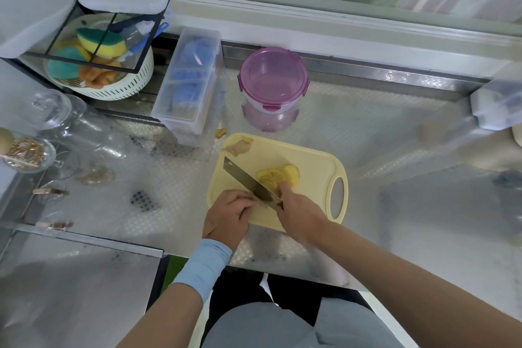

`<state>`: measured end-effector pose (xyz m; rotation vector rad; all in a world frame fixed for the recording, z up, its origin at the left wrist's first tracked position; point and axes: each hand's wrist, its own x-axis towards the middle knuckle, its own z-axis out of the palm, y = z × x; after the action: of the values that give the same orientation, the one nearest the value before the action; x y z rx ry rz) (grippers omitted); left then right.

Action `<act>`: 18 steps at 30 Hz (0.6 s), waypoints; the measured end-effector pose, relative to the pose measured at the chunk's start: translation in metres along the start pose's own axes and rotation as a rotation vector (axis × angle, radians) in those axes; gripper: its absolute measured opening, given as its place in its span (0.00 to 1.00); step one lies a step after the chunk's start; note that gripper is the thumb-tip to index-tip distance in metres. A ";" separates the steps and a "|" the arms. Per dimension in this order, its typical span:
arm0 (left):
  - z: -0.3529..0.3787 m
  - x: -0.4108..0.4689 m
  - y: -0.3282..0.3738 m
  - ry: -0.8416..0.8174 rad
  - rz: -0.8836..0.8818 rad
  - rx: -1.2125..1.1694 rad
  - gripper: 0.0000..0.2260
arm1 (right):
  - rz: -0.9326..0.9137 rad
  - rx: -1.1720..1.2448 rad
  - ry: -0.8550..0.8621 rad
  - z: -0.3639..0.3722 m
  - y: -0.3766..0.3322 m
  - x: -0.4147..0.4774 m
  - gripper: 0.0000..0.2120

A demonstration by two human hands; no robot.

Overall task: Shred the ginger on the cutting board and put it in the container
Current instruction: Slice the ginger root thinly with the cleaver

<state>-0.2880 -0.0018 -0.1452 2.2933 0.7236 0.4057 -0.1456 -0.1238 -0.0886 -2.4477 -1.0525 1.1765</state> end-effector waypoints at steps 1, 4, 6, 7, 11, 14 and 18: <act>0.000 0.000 0.000 -0.001 -0.007 -0.002 0.05 | -0.011 0.008 -0.005 0.000 0.001 0.000 0.06; 0.000 0.000 0.001 0.004 -0.017 -0.005 0.04 | -0.024 0.031 -0.031 0.001 0.003 -0.002 0.13; 0.000 -0.001 0.003 0.014 -0.008 -0.003 0.07 | -0.026 0.051 -0.025 -0.001 0.005 -0.003 0.16; 0.000 -0.001 0.004 0.019 0.000 0.004 0.09 | -0.031 0.055 -0.017 -0.002 0.005 -0.003 0.16; 0.000 -0.002 0.008 0.028 0.014 0.032 0.11 | -0.037 0.072 -0.002 -0.004 0.003 -0.004 0.17; -0.001 -0.002 0.009 0.028 0.013 0.045 0.12 | -0.052 0.048 -0.013 -0.005 0.001 -0.005 0.18; -0.003 -0.001 0.011 0.027 0.027 0.035 0.12 | -0.017 0.082 0.012 -0.009 0.004 -0.005 0.15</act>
<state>-0.2860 -0.0078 -0.1352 2.3372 0.7186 0.4401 -0.1390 -0.1291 -0.0811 -2.3763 -0.9987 1.1741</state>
